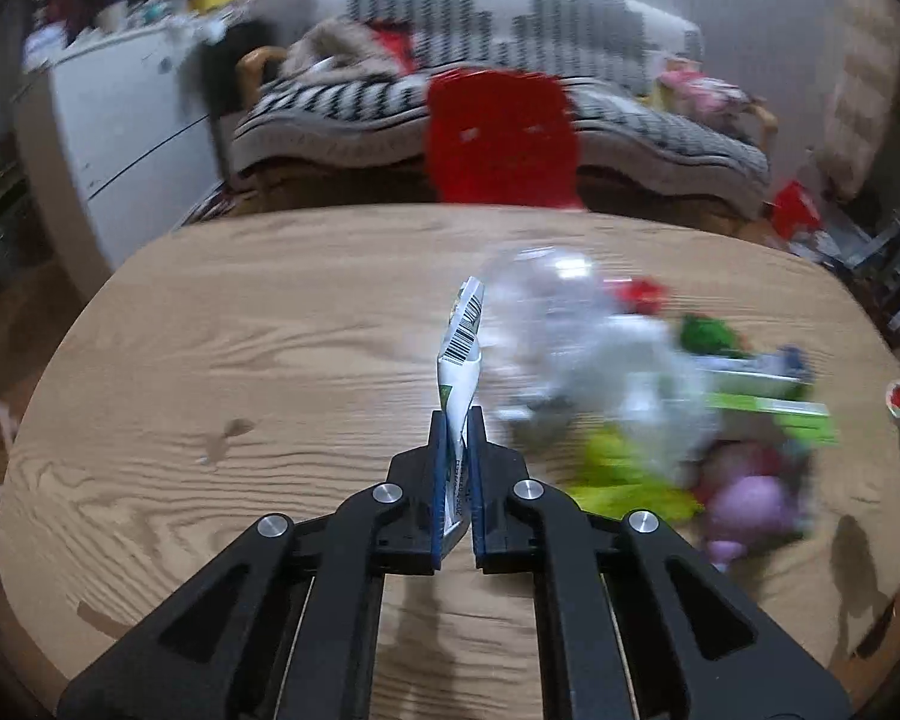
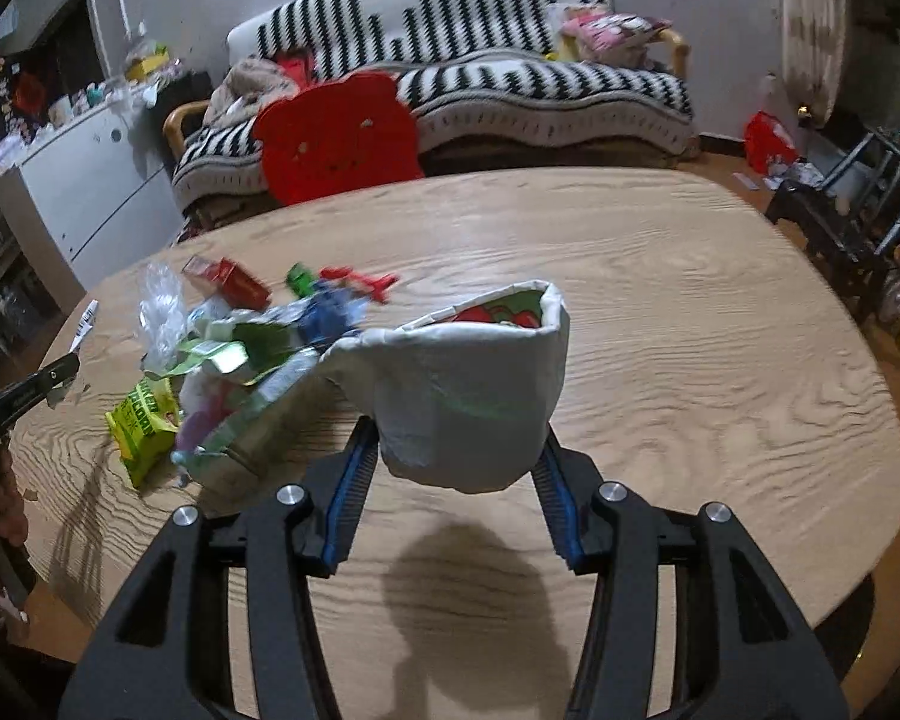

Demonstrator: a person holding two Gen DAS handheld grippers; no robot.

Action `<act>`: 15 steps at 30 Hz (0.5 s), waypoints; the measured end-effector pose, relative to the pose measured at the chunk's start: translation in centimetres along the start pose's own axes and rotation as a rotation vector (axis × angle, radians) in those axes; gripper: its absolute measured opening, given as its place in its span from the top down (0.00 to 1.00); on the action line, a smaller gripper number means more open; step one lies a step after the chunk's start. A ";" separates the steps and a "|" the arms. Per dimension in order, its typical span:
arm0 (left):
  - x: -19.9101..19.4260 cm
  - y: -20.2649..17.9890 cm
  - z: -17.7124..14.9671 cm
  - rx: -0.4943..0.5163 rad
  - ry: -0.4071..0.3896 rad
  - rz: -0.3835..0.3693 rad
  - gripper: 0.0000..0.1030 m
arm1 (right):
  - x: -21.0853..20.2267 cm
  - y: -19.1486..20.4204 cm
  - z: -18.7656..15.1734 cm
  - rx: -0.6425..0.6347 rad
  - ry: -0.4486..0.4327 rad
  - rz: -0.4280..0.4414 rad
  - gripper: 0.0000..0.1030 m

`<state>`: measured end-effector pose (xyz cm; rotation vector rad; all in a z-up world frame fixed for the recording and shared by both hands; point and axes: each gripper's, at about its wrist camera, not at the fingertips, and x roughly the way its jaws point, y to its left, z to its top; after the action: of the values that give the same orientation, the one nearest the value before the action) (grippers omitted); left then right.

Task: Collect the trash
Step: 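Carry both items to the black bin and open both tools to drop them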

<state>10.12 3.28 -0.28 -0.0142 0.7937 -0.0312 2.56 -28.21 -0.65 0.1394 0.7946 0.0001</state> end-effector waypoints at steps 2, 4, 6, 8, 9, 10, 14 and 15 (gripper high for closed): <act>-1.2 -3.9 0.0 0.057 -0.032 -0.056 0.95 | -1.8 -2.9 -0.3 0.024 -0.023 -0.039 0.51; -2.3 -8.1 -0.2 0.109 -0.059 -0.127 0.95 | -4.0 -6.6 -1.0 0.059 -0.055 -0.097 0.51; -3.5 -13.3 -0.9 0.155 -0.072 -0.232 0.95 | -5.8 -10.1 -1.9 0.106 -0.078 -0.148 0.51; -4.7 -18.9 -1.8 0.214 -0.077 -0.342 0.95 | -8.0 -14.6 -3.4 0.177 -0.095 -0.196 0.51; -5.4 -21.9 -2.5 0.253 -0.083 -0.396 0.95 | -9.1 -16.7 -4.2 0.212 -0.102 -0.221 0.51; -6.1 -25.1 -3.4 0.298 -0.087 -0.448 0.95 | -10.0 -18.7 -5.1 0.246 -0.105 -0.243 0.51; -7.7 -35.4 -8.0 0.447 -0.051 -0.620 0.95 | -13.5 -26.9 -10.0 0.387 -0.087 -0.341 0.51; -8.1 -37.8 -9.4 0.481 -0.033 -0.662 0.95 | -13.9 -28.6 -11.2 0.418 -0.075 -0.357 0.51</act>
<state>-3.09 -34.23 -0.20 0.1780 0.7038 -0.8446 -16.67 -55.90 -2.05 0.3890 0.7281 -0.5079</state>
